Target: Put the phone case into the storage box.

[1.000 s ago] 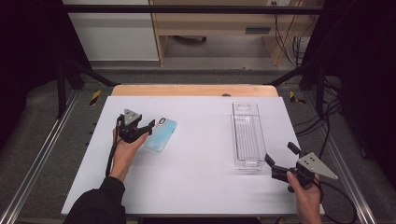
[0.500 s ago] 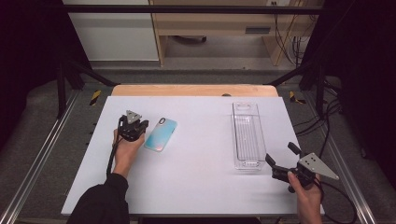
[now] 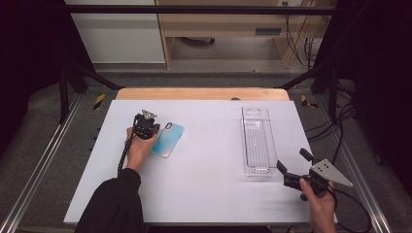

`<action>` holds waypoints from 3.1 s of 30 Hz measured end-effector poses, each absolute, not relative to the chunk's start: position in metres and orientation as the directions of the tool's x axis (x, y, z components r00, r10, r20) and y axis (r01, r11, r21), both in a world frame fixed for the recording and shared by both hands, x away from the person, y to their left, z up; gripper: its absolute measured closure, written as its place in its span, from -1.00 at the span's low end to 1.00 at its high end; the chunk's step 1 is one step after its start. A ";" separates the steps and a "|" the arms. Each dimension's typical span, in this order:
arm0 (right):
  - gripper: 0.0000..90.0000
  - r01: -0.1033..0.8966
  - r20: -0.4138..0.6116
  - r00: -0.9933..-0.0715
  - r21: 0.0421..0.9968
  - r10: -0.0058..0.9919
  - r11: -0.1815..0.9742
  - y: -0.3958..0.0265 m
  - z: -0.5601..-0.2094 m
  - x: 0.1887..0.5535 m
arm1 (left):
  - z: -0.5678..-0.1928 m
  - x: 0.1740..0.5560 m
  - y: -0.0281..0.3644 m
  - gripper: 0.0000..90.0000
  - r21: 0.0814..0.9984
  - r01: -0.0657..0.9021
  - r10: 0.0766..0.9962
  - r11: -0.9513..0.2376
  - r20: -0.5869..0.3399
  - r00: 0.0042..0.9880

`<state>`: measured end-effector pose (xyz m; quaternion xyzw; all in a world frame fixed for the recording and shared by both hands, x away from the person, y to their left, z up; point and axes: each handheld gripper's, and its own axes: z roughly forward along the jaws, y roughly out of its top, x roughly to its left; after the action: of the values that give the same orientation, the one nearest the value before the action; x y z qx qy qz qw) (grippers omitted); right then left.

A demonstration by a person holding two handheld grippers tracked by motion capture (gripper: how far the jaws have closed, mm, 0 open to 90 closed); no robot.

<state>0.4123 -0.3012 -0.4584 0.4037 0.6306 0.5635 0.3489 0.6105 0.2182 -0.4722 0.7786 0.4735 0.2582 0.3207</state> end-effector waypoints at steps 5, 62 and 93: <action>-0.92 0.117 0.016 -0.431 0.992 0.902 0.038 -0.301 -0.459 0.412 | -0.476 0.614 0.209 1.00 0.723 0.574 0.888 -0.385 0.120 0.444; -0.93 0.127 0.027 -0.440 0.991 0.897 0.033 -0.301 -0.459 0.412 | -0.474 0.501 0.106 1.00 0.682 0.392 0.634 -0.617 0.137 0.761; -0.94 0.131 0.036 -0.436 0.991 0.899 0.024 -0.302 -0.459 0.413 | -0.463 0.472 0.099 0.41 0.716 0.339 0.623 -0.610 0.170 0.763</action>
<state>0.4126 -0.3020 -0.4587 0.4085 0.6302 0.5666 0.3390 0.4722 0.0988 -0.4628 0.8733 0.2756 0.2062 0.3447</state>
